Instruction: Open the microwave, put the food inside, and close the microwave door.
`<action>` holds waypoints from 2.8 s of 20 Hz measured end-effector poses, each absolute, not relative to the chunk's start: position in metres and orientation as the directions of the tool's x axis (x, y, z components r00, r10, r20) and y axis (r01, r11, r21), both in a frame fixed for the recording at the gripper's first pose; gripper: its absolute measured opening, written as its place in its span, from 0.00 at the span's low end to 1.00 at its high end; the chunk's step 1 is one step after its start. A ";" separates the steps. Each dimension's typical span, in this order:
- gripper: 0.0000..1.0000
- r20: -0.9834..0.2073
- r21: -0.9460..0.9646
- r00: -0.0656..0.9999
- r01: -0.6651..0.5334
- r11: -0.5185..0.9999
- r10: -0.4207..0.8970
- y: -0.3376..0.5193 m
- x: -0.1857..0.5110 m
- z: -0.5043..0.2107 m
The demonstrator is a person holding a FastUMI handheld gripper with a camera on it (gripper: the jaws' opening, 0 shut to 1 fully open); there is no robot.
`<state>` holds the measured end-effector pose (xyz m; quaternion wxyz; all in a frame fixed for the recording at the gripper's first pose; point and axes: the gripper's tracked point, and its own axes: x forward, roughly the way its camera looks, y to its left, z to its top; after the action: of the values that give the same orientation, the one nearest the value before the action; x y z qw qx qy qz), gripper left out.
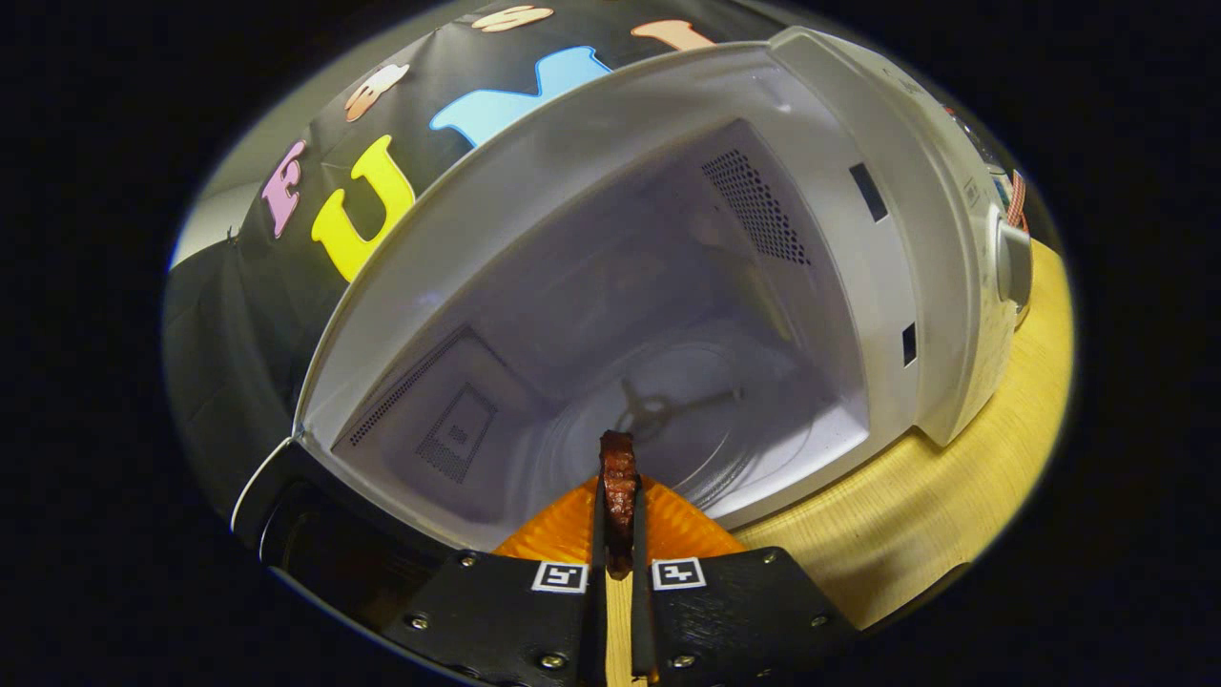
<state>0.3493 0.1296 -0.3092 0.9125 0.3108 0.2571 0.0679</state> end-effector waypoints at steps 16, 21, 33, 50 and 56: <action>0.98 -0.377 0.278 0.921 0.009 0.960 0.100 0.101 0.354 -0.283; 0.98 -0.323 0.243 0.935 -0.064 0.968 0.143 0.103 0.313 -0.233; 0.98 -0.218 0.190 0.960 -0.137 0.972 0.177 0.105 0.172 -0.134; 0.97 -0.134 0.190 0.869 -0.450 0.872 0.477 0.253 0.026 -0.081; 0.97 -0.135 0.197 0.794 -0.565 0.801 0.593 0.311 -0.015 -0.082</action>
<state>-0.0147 0.3110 -0.0821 0.9442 0.0731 0.0955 0.3065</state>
